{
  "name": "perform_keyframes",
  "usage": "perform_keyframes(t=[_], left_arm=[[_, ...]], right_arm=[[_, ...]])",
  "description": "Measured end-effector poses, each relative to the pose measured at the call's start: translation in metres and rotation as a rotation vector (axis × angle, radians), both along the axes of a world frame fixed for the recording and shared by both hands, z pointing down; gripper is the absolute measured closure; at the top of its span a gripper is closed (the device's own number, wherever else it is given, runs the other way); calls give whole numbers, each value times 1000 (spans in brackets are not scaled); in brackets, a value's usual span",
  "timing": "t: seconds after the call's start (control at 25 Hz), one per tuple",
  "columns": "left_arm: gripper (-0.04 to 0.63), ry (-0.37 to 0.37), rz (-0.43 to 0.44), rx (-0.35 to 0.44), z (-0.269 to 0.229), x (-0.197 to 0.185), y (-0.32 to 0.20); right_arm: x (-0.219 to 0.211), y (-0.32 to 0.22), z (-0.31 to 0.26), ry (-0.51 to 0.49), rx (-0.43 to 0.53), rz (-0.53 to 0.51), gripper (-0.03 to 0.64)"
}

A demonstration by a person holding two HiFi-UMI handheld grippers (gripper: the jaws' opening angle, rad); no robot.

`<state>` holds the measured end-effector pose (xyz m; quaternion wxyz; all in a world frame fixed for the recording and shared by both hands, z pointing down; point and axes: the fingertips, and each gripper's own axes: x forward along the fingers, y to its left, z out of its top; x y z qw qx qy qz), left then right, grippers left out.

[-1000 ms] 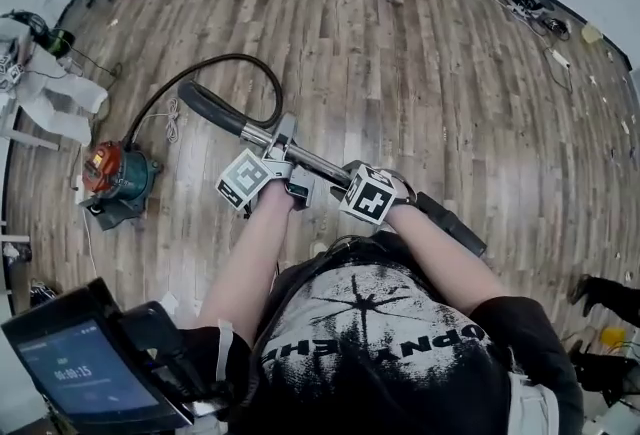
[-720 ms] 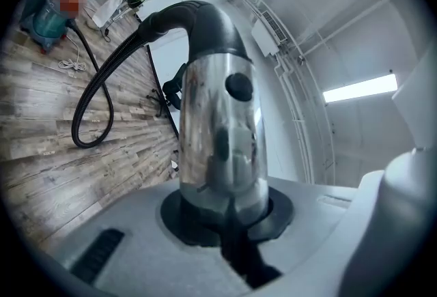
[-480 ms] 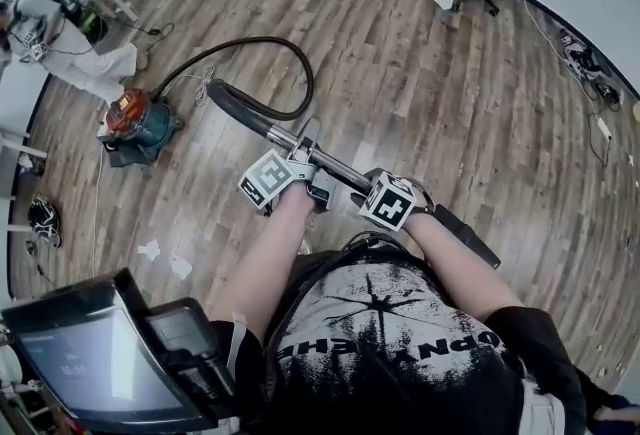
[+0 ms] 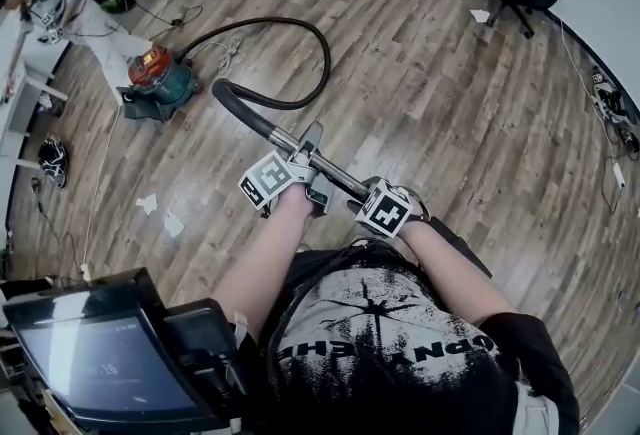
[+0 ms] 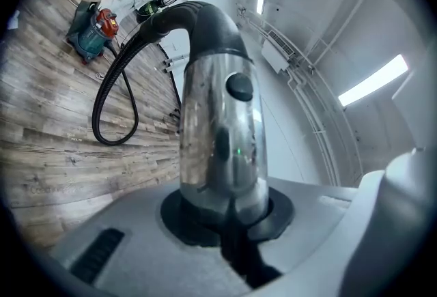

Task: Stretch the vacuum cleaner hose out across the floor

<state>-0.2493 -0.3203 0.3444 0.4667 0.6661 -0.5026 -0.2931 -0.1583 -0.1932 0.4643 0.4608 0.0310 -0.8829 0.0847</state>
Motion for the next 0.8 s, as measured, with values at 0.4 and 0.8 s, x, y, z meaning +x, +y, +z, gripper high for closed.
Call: perform_keyframes(t=[0.4,0.8], left_arm=[[558,-31,-38,-15,0,-3,43],[558,-71,-66,-1,-3,-24,128]], right_arm=[[-3,44,2,-35,-30,-46,526],[-22,128,4,-55,-38,-66,529]])
